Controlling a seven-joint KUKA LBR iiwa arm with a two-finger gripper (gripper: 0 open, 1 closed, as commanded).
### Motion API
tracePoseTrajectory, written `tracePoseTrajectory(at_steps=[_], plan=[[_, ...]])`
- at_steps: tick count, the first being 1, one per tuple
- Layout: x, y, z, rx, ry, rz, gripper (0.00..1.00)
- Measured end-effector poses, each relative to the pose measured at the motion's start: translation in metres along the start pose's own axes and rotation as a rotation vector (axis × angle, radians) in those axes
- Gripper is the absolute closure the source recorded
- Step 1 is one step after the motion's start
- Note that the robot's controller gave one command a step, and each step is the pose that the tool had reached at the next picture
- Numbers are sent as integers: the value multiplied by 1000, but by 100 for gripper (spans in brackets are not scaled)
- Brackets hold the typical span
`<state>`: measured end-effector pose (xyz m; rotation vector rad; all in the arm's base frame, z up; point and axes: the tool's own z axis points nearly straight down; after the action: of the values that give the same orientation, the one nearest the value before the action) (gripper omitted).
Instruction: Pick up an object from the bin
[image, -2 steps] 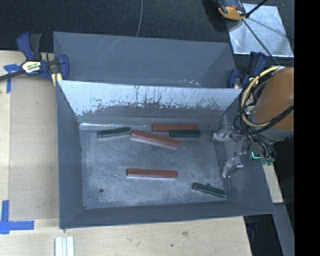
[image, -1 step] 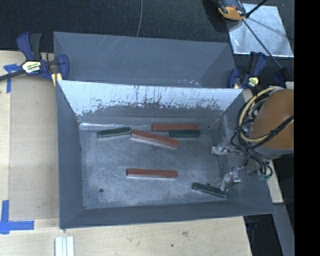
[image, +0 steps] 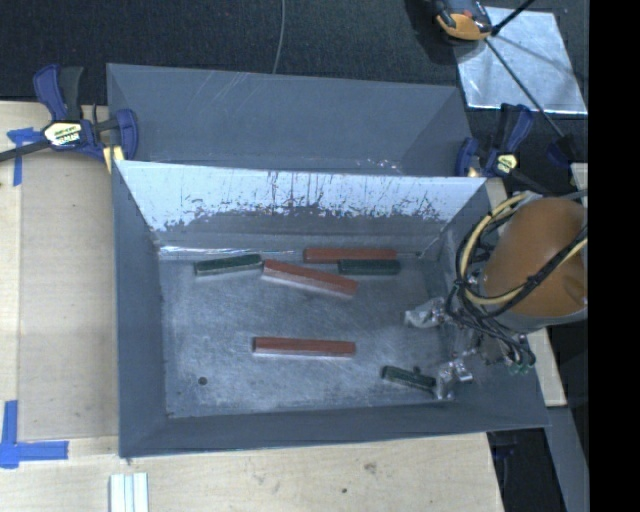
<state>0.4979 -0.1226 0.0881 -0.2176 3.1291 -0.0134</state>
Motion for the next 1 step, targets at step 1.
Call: tracePoseTrajectory(at_steps=[1], plan=[[4, 18, 8, 1, 1, -131, 100]])
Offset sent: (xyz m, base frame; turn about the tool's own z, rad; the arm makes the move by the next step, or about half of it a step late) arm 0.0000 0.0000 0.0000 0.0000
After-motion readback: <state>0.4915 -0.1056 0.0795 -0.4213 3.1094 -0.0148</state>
